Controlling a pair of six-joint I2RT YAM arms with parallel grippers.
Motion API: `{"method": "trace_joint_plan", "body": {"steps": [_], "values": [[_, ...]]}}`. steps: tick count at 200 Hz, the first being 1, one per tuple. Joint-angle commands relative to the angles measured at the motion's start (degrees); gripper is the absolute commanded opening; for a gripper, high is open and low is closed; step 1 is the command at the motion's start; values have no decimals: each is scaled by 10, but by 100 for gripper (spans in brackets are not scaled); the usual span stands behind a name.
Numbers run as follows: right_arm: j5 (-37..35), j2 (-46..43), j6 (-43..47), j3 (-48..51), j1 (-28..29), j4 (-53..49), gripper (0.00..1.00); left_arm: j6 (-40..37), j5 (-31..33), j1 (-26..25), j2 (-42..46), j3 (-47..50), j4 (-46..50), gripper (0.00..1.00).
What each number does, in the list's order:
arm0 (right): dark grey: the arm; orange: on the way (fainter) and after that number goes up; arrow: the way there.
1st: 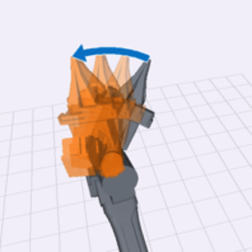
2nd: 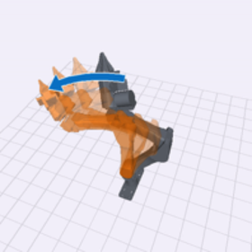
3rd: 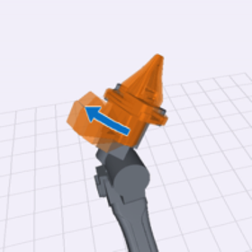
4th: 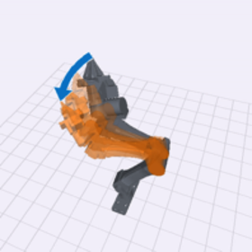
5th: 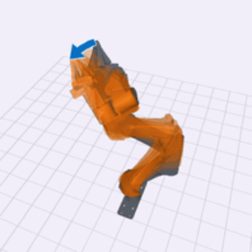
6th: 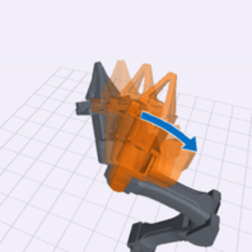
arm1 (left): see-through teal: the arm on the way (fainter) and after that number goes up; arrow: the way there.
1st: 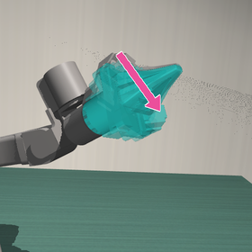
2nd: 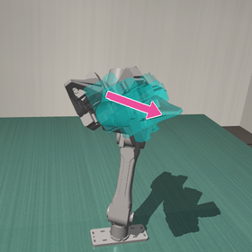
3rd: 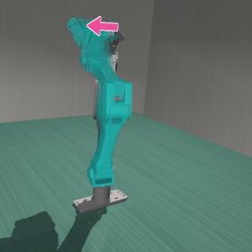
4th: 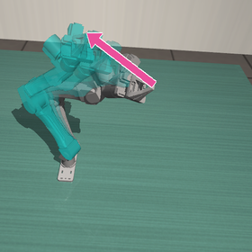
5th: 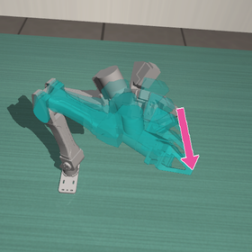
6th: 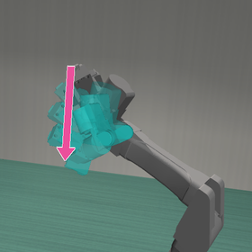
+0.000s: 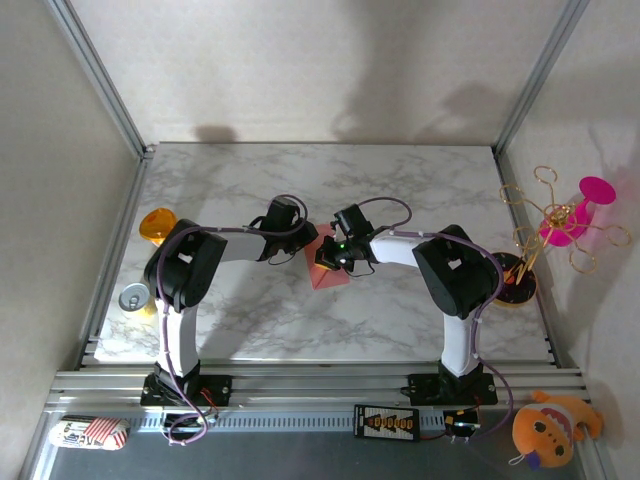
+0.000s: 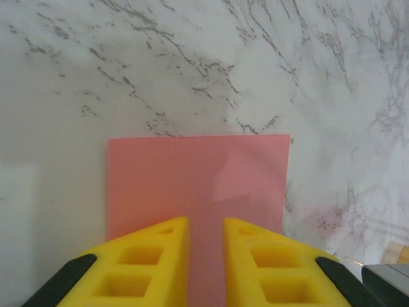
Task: Fold a paper plane with a square sheet of paper (pick it up from the middle)
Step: Fold the triangle a second time at the center of the table.
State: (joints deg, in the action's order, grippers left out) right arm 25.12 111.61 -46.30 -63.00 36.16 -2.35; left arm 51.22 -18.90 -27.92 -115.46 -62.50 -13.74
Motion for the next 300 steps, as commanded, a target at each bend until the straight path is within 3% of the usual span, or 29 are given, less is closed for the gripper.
{"method": "trace_joint_plan", "body": {"steps": [1,300], "values": [[-9,13,-8,-13,6,-1,0,5,-4,1,-15,18,27,21],[-32,18,-21,-18,4,-16,0,11,3,1,-11,27,23,20]]}}
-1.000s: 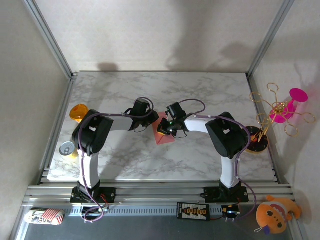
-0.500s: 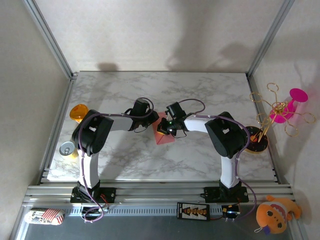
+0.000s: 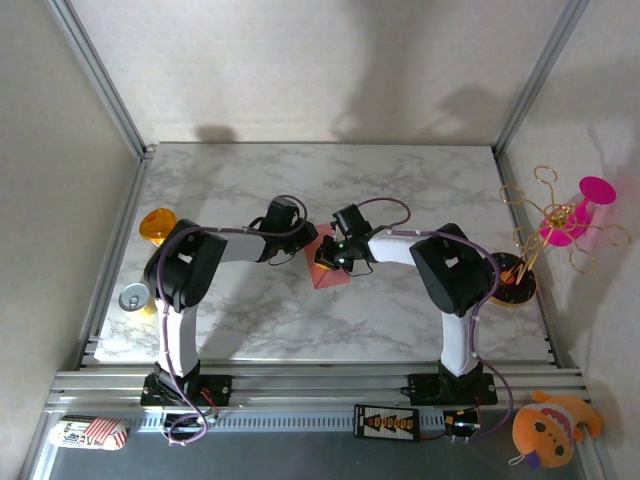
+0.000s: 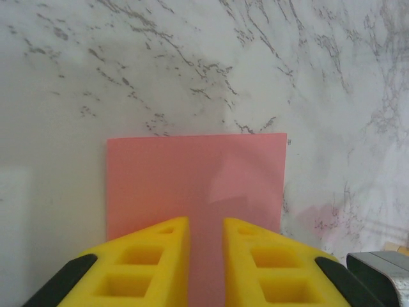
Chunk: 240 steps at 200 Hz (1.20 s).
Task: Fold a paper plane with a square sheet of paper (pick it up from the middle)
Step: Fold the triangle a second time at the center of the table.
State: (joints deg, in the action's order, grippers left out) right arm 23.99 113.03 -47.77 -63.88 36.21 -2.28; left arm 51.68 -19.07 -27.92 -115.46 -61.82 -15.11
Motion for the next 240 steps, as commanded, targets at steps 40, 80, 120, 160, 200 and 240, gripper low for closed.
{"method": "trace_joint_plan", "body": {"steps": [40,80,120,160,200,240], "values": [[-23,2,-8,-7,4,-20,0,7,6,2,-12,20,38,20],[-26,-7,-6,-3,4,-24,0,7,7,2,-14,19,39,20],[-25,-13,-5,-2,4,-26,0,7,7,2,-16,18,39,20],[-26,-15,-4,-1,4,-29,0,7,7,2,-15,18,39,20],[-29,-13,-4,0,4,-29,0,8,6,2,-15,18,39,20],[-13,0,-6,-3,4,-23,0,7,3,2,-15,16,38,20]]}}
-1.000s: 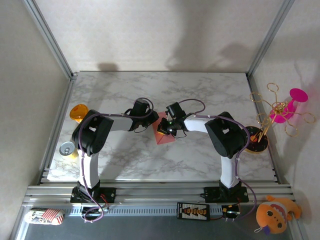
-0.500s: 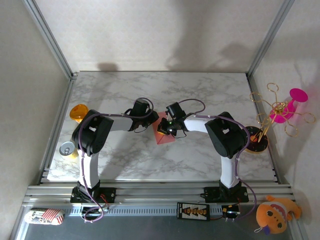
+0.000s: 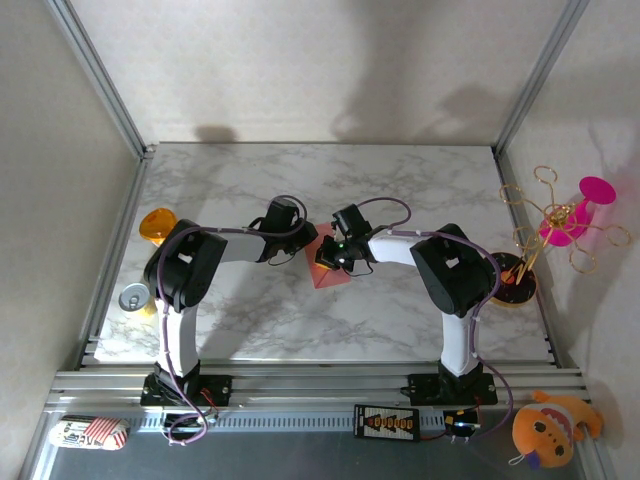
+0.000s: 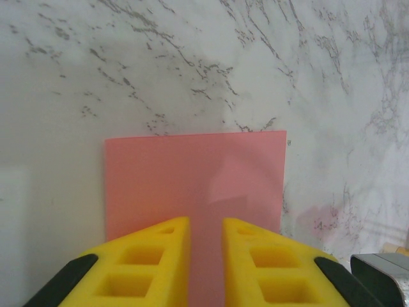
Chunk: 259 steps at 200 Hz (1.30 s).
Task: Fold a paper plane with a square sheet of paper (pick it up from the middle)
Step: Fold the triangle a second time at the center of the table.
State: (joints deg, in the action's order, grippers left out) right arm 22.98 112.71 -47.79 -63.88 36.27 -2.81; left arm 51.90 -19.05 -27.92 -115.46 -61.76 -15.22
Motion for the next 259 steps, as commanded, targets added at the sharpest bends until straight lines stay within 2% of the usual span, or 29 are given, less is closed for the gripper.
{"method": "trace_joint_plan", "body": {"steps": [1,22,52,90,137,178,207,259], "values": [[-2,4,-5,-3,4,-17,0,5,3,2,-15,16,39,20],[-3,9,-5,-5,3,-21,0,5,2,2,-15,15,39,20],[-5,13,-9,-2,3,-22,6,13,-7,6,-11,6,34,21],[2,16,-10,0,3,-18,20,20,-18,24,4,-28,28,24],[3,16,-8,0,3,-15,38,15,-8,77,48,-51,43,29],[1,14,-4,-1,3,-16,43,2,1,96,97,-28,60,31],[-4,11,0,2,2,-19,41,4,-19,84,117,2,56,29],[-13,14,9,6,1,-37,28,10,-26,32,130,50,67,22]]}}
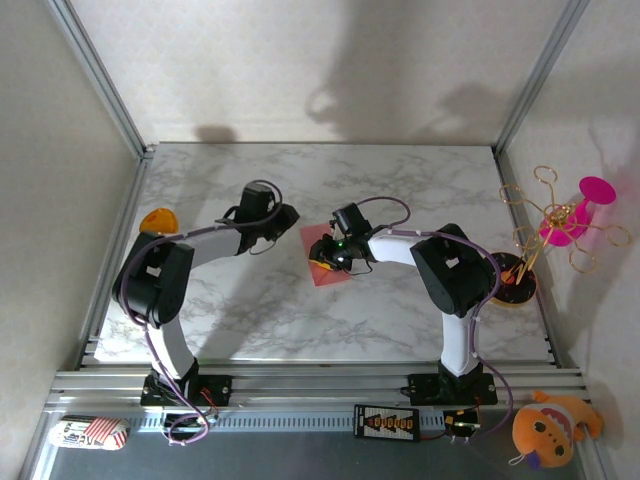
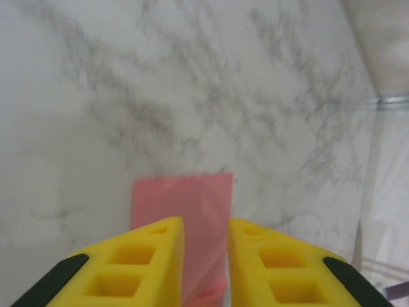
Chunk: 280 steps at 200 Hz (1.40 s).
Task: Fold a paper plane with a square sheet of paper (pick it up from the middle)
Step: Fold the triangle a second time at the center of the table.
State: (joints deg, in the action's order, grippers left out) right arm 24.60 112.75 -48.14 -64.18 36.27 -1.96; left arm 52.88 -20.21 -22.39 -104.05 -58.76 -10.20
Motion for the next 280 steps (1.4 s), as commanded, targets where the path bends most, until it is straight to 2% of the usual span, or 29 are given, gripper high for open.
{"method": "trace_joint_plan", "body": {"steps": [1,31,90,133,181,280], "values": [[-29,13,13,9,1,-46,28,0,-14,-24,16,21,17,22],[-40,16,16,8,0,-65,23,14,-19,-51,17,44,11,19],[-50,24,21,3,0,-84,3,34,-34,-82,-4,70,-7,6],[-53,23,21,2,0,-85,2,26,-37,-83,-9,66,0,0],[-52,24,19,4,0,-86,2,22,-39,-89,-26,59,5,0],[-15,-12,13,10,-5,-35,2,-6,20,-89,-49,53,65,0]]}}
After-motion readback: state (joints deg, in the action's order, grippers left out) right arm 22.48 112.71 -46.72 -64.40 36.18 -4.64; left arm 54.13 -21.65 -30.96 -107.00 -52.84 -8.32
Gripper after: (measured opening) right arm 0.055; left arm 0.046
